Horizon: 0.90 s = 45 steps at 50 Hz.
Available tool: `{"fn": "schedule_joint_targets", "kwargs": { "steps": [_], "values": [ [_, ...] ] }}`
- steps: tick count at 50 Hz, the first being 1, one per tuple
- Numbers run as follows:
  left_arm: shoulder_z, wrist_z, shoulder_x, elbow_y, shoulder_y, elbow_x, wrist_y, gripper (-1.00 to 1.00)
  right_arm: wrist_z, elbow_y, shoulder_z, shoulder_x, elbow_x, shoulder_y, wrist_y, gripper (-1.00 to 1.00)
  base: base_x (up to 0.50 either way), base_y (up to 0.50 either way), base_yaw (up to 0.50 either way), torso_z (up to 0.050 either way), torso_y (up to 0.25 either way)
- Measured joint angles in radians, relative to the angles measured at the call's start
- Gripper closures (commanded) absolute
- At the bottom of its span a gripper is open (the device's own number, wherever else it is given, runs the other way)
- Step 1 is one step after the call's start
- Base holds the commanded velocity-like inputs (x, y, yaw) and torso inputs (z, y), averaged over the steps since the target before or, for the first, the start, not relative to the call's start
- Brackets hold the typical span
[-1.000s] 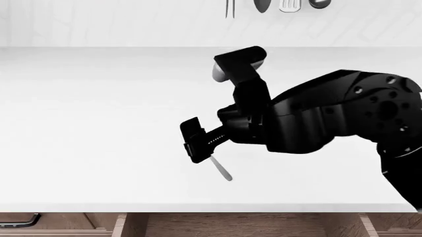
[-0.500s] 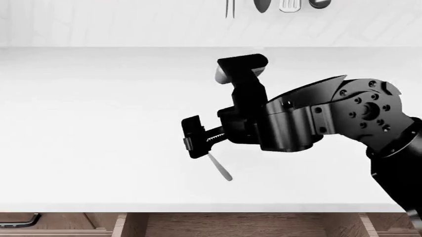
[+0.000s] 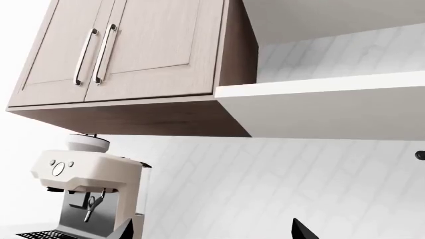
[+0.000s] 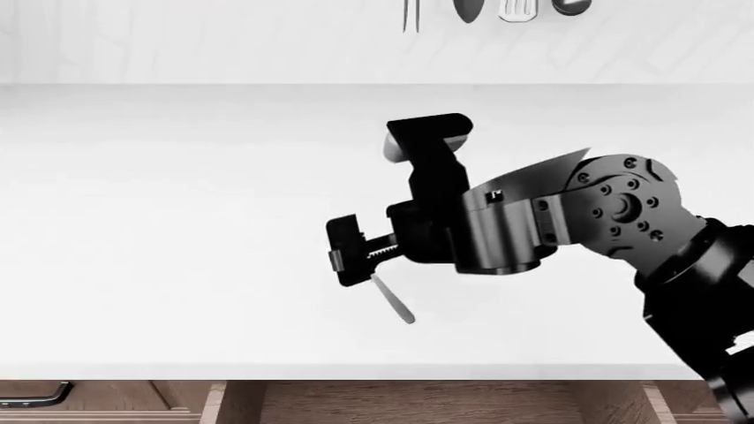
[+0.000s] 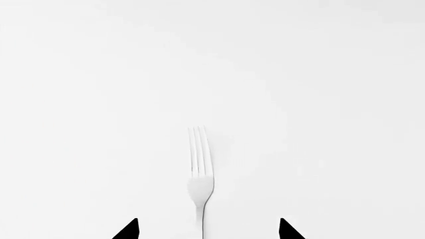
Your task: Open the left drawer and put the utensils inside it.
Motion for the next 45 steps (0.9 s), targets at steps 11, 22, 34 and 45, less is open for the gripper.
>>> {"fn": "schedule_joint_targets", "kwargs": {
  "steps": [11,22,34,45],
  "values": [
    [0.000,0.003,0.004,0.000,0.000,0.001,0.000,-1.00,-0.014,0.020,-0.013,-0.008,-0.011,-0.018,-0.003,-1.00,0.00,0.00,0.00,0.000,0.000],
    [0.002,0.001,0.002,0.000,0.000,0.002,0.000,-1.00,-0.021,0.040,-0.028,-0.014,-0.016,-0.030,0.000,-1.00,0.00,0.00,0.00,0.000,0.000],
    [0.002,-0.001,0.000,0.000,0.000,0.003,-0.001,-1.00,-0.024,0.061,-0.032,-0.023,-0.027,-0.027,0.008,-1.00,0.00,0.00,0.00,0.000,0.000],
    [0.008,-0.006,-0.004,0.000,0.000,0.008,0.000,-1.00,-0.028,0.085,-0.039,-0.039,-0.050,-0.019,0.017,-1.00,0.00,0.00,0.00,0.000,0.000]
  ]
}}
